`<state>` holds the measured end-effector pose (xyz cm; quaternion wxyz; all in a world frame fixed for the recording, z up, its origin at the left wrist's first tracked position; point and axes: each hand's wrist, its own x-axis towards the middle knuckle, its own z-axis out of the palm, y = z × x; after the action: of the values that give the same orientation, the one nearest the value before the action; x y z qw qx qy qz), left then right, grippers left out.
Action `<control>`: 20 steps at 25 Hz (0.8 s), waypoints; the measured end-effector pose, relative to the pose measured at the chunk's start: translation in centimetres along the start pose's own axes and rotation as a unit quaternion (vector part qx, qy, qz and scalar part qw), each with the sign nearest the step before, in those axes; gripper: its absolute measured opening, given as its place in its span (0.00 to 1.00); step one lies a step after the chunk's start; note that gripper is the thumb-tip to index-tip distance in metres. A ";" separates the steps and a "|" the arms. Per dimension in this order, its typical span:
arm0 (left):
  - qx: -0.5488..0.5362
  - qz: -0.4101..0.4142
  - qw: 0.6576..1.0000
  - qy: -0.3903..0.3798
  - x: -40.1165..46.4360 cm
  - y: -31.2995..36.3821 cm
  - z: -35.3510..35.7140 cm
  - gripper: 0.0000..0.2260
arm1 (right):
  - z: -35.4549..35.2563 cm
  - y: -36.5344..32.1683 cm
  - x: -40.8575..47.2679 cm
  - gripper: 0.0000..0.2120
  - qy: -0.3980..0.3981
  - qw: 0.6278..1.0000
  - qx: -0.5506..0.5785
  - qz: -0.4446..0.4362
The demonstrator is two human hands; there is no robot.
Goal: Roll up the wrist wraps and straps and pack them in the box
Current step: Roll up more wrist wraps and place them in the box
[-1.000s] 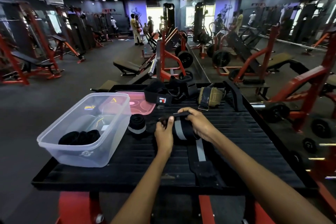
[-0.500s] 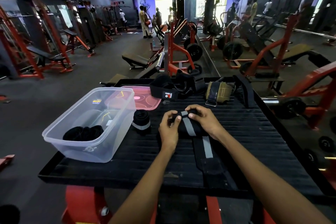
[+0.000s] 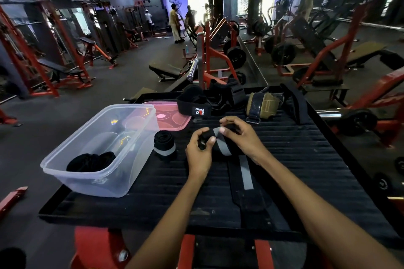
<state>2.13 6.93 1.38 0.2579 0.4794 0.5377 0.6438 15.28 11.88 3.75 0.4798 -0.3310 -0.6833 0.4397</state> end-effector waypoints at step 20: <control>0.015 0.033 0.999 -0.013 -0.1 -0.1 -0.4 0.17 | -0.3 -1.7 -0.8 0.04 0.005 0.998 -0.047 -0.051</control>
<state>1.78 6.66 1.27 0.2366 0.5091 0.5279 0.6373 15.78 10.60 5.03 0.4884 -0.3202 -0.7171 0.3804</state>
